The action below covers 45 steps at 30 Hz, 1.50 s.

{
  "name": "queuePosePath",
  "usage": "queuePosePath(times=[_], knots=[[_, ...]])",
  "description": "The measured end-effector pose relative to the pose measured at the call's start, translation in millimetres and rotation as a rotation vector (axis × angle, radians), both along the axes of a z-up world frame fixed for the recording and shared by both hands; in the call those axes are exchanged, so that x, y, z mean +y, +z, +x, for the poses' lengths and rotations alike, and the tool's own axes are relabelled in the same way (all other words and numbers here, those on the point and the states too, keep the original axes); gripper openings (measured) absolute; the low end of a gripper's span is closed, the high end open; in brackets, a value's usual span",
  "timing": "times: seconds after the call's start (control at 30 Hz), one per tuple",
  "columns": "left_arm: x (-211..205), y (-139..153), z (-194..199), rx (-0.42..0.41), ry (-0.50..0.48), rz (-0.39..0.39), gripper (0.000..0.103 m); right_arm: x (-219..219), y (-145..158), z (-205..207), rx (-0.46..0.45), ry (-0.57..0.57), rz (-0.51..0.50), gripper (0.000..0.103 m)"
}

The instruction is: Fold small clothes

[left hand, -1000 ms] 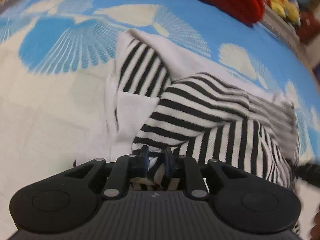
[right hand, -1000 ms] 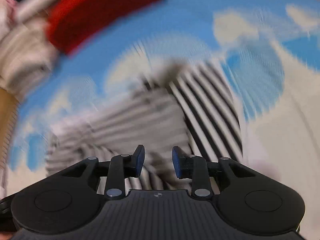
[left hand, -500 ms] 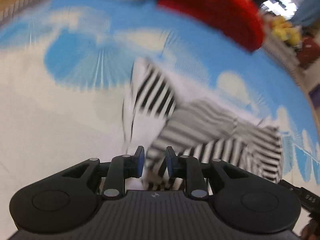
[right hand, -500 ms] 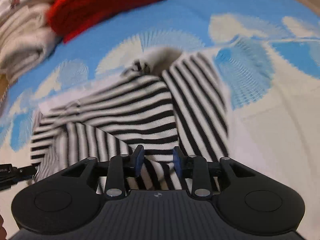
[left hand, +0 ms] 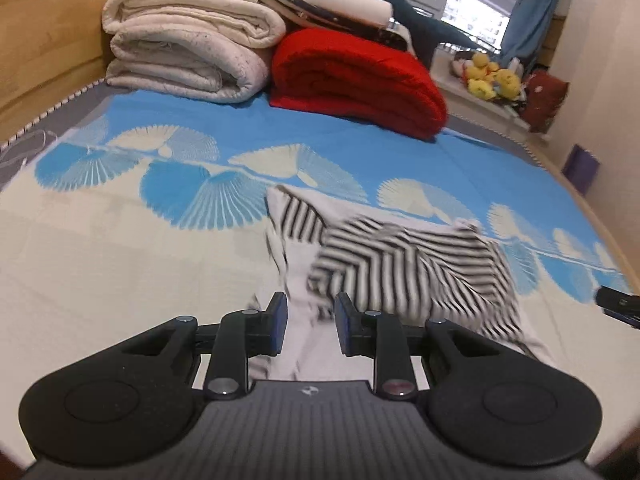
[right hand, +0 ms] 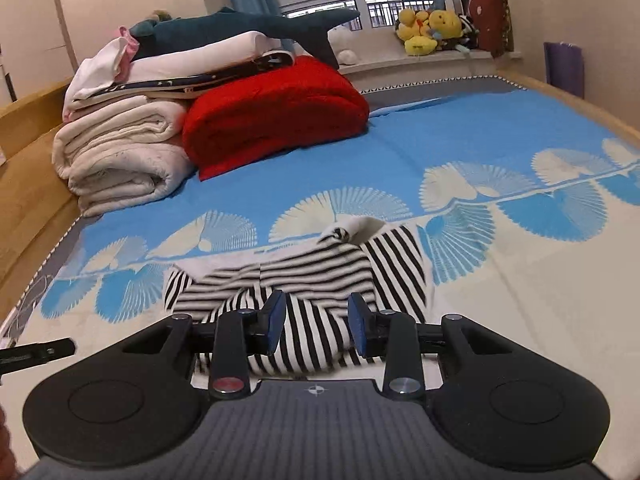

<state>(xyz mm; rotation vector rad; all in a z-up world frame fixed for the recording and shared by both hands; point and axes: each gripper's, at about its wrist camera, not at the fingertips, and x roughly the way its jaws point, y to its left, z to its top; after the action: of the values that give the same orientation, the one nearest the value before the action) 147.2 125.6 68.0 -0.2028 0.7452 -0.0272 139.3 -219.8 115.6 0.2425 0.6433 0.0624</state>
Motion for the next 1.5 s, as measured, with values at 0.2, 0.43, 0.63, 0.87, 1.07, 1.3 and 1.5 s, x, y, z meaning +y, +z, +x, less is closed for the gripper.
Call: queuePosePath(times=[0.2, 0.43, 0.63, 0.87, 1.07, 1.3, 1.5], knots=[[3.6, 16.8, -54.5, -0.022, -0.067, -0.01, 0.022, -24.6, -1.1, -55.6, -0.043, 0.009, -0.003, 0.035], [38.2, -19.5, -95.5, -0.008, -0.027, -0.129, 0.022, -74.7, -36.4, -101.6, -0.007, -0.073, 0.014, 0.035], [57.5, -78.7, -86.7, 0.24, 0.12, -0.358, 0.034, -102.1, -71.6, -114.8, 0.119, -0.109, 0.055, 0.037], [55.7, -108.2, -69.0, 0.36, 0.182, -0.259, 0.061, -115.5, -123.9, -110.2, 0.334, -0.119, 0.144, 0.047], [40.4, -125.4, -62.2, 0.425, 0.143, -0.235, 0.062, -118.7, -146.4, -98.1, 0.411, -0.175, 0.215, 0.05], [27.1, -128.1, -64.4, 0.409, 0.066, -0.104, 0.011, -105.2, -157.5, -93.4, 0.434, -0.156, 0.161, 0.031], [28.7, -96.0, -79.0, 0.242, 0.073, -0.103, 0.008, -108.6, -132.3, -106.1, 0.344, -0.184, 0.181, 0.006]])
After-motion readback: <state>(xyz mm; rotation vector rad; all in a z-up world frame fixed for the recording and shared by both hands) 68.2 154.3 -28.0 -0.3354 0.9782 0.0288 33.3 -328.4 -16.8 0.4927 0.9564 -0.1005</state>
